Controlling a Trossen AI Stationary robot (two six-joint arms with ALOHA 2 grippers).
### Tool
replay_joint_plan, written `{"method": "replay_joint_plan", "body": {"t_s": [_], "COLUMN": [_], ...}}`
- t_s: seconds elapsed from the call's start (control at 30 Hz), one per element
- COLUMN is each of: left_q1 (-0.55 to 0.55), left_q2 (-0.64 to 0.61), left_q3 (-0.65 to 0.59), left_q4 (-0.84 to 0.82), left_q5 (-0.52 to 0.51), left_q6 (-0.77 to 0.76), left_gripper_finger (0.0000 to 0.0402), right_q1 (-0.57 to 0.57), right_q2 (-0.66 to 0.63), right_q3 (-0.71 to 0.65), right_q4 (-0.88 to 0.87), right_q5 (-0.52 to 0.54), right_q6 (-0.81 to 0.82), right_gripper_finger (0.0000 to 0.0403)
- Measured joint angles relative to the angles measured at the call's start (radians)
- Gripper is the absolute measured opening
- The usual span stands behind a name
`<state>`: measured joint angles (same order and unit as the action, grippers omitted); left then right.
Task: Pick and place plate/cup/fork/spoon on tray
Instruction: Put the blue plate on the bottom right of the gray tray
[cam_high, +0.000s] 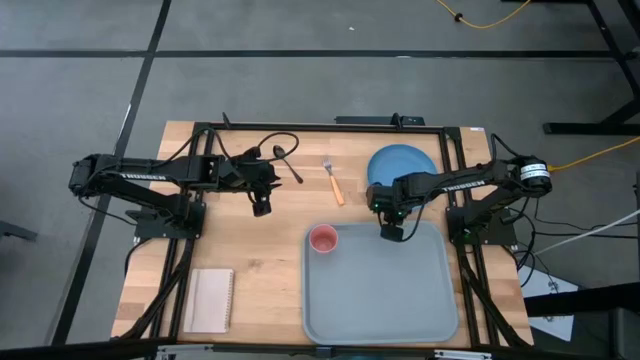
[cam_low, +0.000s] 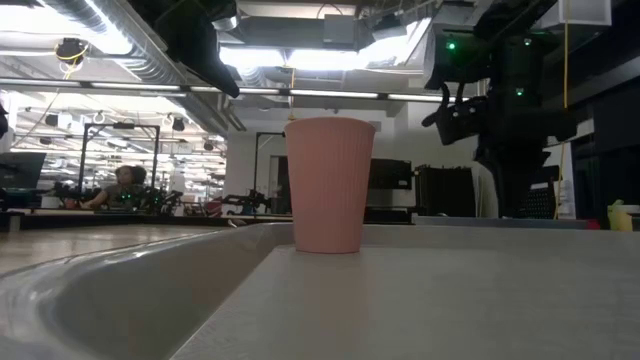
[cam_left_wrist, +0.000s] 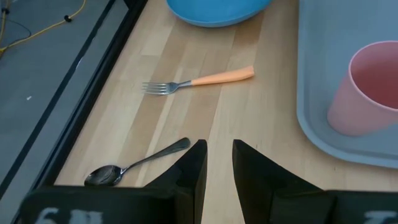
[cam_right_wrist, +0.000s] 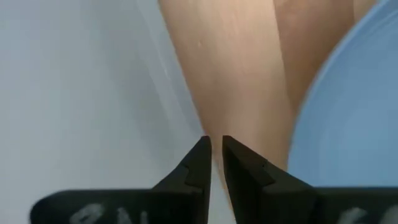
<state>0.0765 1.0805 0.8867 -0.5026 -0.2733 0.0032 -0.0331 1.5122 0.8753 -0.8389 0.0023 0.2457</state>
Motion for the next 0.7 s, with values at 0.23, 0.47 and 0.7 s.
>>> {"method": "replay_joint_plan", "body": {"t_s": [0.23,0.47,0.7], "left_q1": [0.000,0.000,0.000], "left_q2": [0.000,0.000,0.000], "left_q3": [0.000,0.000,0.000], "left_q4": [0.000,-0.002,-0.005], "left_q5": [0.002,0.002,0.002], "left_q6": [0.000,0.000,0.000], "left_gripper_finger": [0.0069,0.0069,0.0069], "right_q1": [0.059,0.093,-0.006], "right_q2": [-0.006,-0.035,-0.122], "right_q3": [-0.001,0.030,0.047], "right_q4": [0.007,0.004,0.006], "right_q5": [0.138,0.203,0.158], "right_q6": [0.037,0.064,0.095], "right_gripper_finger": [0.0054,0.0095,0.0131]}}
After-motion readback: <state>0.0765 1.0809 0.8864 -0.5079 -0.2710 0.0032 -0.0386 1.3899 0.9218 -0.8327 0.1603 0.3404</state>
